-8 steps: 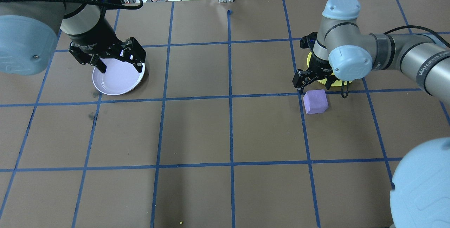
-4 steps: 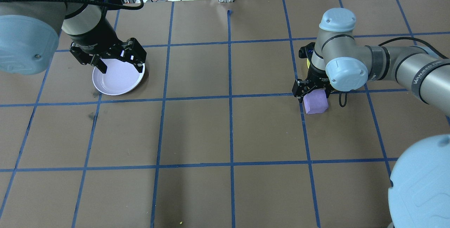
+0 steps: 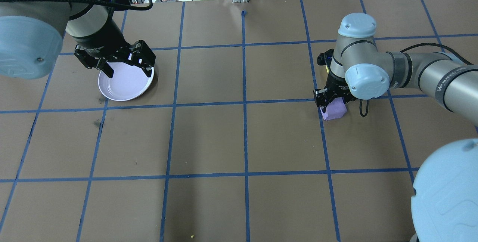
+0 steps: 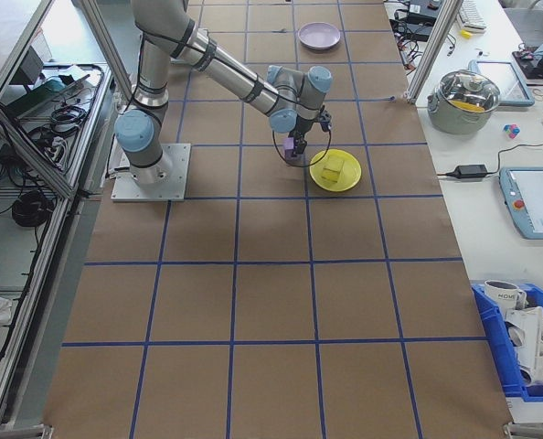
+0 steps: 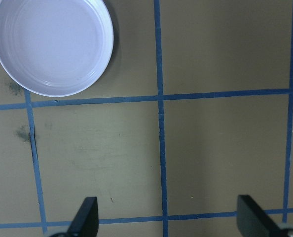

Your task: Sort blocks by color into plates

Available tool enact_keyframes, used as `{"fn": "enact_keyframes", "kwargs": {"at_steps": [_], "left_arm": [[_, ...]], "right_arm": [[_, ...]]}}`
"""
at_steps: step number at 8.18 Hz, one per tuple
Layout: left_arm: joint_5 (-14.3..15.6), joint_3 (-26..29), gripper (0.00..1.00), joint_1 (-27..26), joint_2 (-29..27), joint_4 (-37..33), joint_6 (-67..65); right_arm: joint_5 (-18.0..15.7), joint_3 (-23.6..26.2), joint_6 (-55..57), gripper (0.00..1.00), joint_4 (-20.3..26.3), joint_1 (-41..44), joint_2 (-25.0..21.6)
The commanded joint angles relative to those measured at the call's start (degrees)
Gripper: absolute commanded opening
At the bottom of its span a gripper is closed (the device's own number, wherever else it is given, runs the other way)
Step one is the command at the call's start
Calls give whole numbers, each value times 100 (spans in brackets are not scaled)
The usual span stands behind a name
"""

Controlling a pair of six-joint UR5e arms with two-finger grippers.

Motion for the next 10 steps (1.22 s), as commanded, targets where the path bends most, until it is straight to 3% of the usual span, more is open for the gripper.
{"fn": "enact_keyframes", "kwargs": {"at_steps": [1,2,4,5,7,9,10], "left_arm": [[3,0,100,0,8,0,0],[3,0,100,0,0,0,0],[3,0,100,0,0,0,0],[3,0,100,0,-9,0,9],[3,0,100,0,-9,0,9],[3,0,100,0,-9,0,9],[3,0,100,0,-9,0,9]], "right_arm": [[216,-141,404,27,43,104,-131],[566,-159,537,27,35,470,-262],[639,-298,1404,27,-44,1550,-290],[1083,-474,1826,27,-71,1972,-255],[1281,-939,2626,28,-132,2641,-141],[1290,-1780,3400,32,-465,3213,751],[1125,-2072,3439,33,-466,3468,1121]]}}
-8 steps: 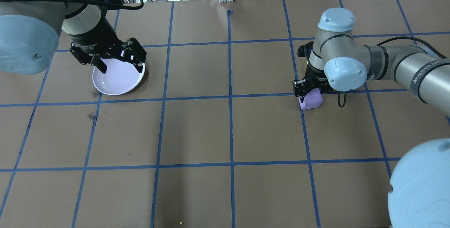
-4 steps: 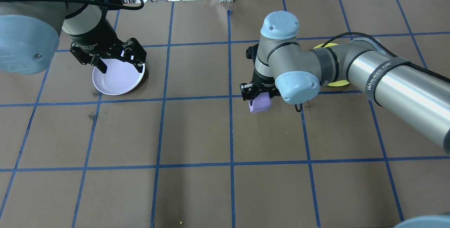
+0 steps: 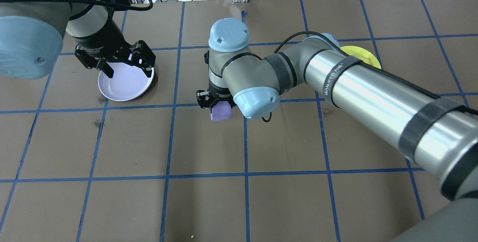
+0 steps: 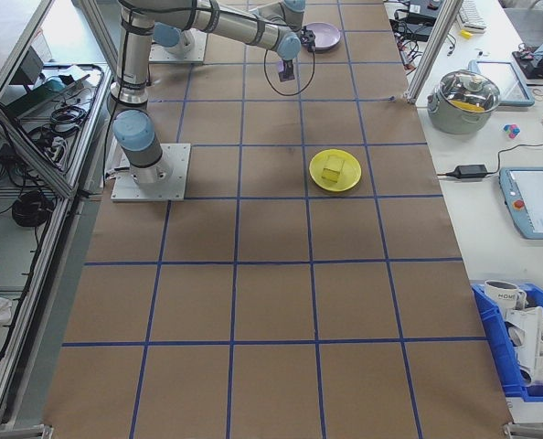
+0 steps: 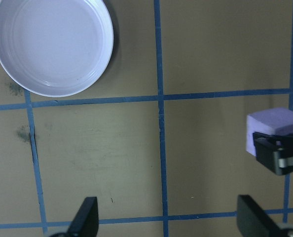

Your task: Sort blocks by color into plates

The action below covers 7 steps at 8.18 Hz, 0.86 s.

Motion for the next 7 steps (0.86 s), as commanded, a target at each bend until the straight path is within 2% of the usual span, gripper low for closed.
{"fn": "enact_keyframes", "kwargs": {"at_steps": [1,3,4,7], "left_arm": [[0,0,100,0,0,-3,0],[-9,0,100,0,0,-3,0],[-9,0,100,0,0,-3,-9],[0,9,100,0,0,-3,-9]], "right_arm": [[-260,-584,368,33,-71,511,722],[-270,-409,333,36,-80,511,643],[-270,-417,342,98,-80,502,643],[-278,-399,264,100,173,362,468]]}}
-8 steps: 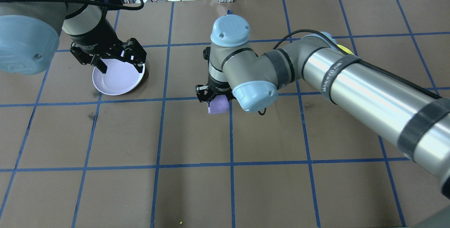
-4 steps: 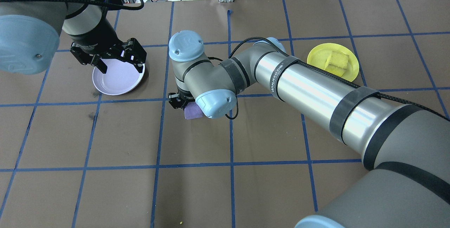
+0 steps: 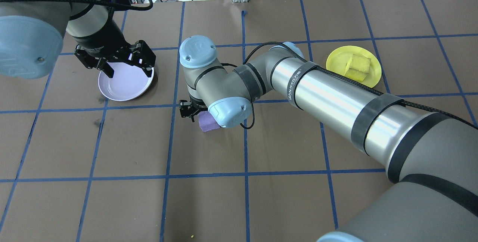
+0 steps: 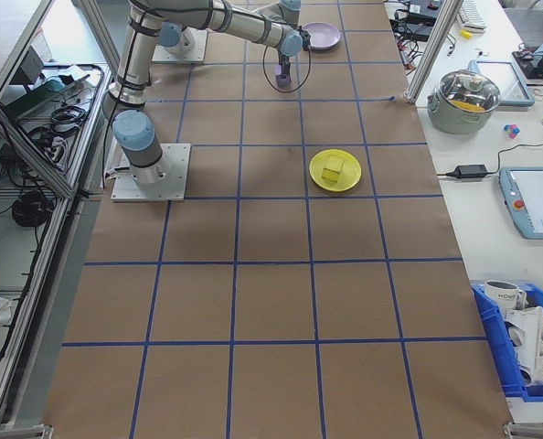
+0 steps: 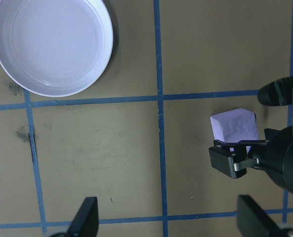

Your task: Sort blocks by color into plates

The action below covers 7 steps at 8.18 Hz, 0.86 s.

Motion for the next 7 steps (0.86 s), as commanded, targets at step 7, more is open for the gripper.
{"fn": "enact_keyframes", "kwargs": {"at_steps": [7], "left_arm": [[-9,8,100,-585,-122,0,-1889]], "right_arm": [[-833,4,-1361,100,2895,-2962,-2349]]}}
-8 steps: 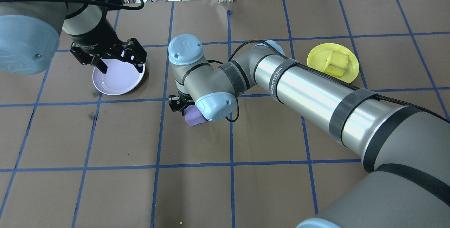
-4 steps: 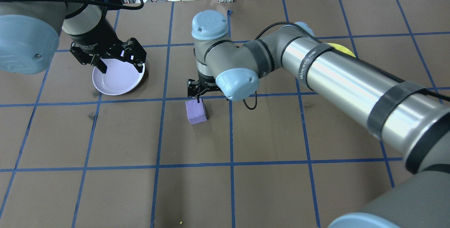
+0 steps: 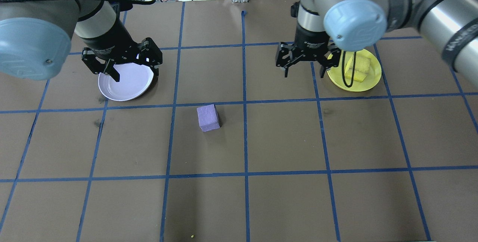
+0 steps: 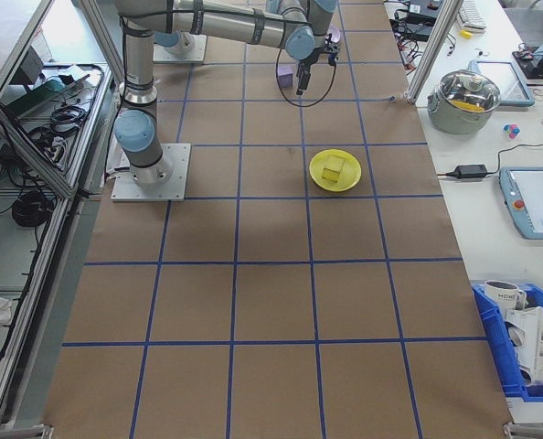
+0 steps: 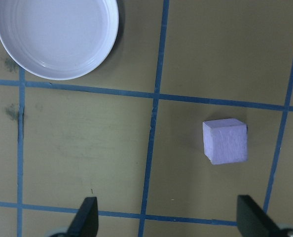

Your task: Sort blocks by color into plates

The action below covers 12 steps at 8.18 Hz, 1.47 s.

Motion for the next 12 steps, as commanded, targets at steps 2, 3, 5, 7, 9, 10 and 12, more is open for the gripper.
{"fn": "enact_keyframes", "kwargs": {"at_steps": [2,3,5,7,9,10,12], "left_arm": [[5,-6,100,-898,-279,-2,-2062],[-4,-14,100,-995,-385,-10,-2065],[-4,-207,100,-1014,-639,7,-1977],[-466,-356,100,-1084,-807,7,-1908],[-478,-445,100,-1110,-1236,331,-1697],[-461,-445,100,-1110,-1482,593,-1557],[-496,-471,100,-1110,-1616,754,-1590]], "right_arm": [[-228,-140,-32,100,819,-526,-1161],[-228,-44,-127,100,802,-517,-1434],[-201,-35,-136,100,514,-517,-1437],[-201,-35,-424,100,582,-526,-1489],[-219,-26,-523,100,600,-517,-1489],[-219,-26,-523,100,609,-517,-1507],[-289,-17,-506,100,583,-517,-1585]]}}
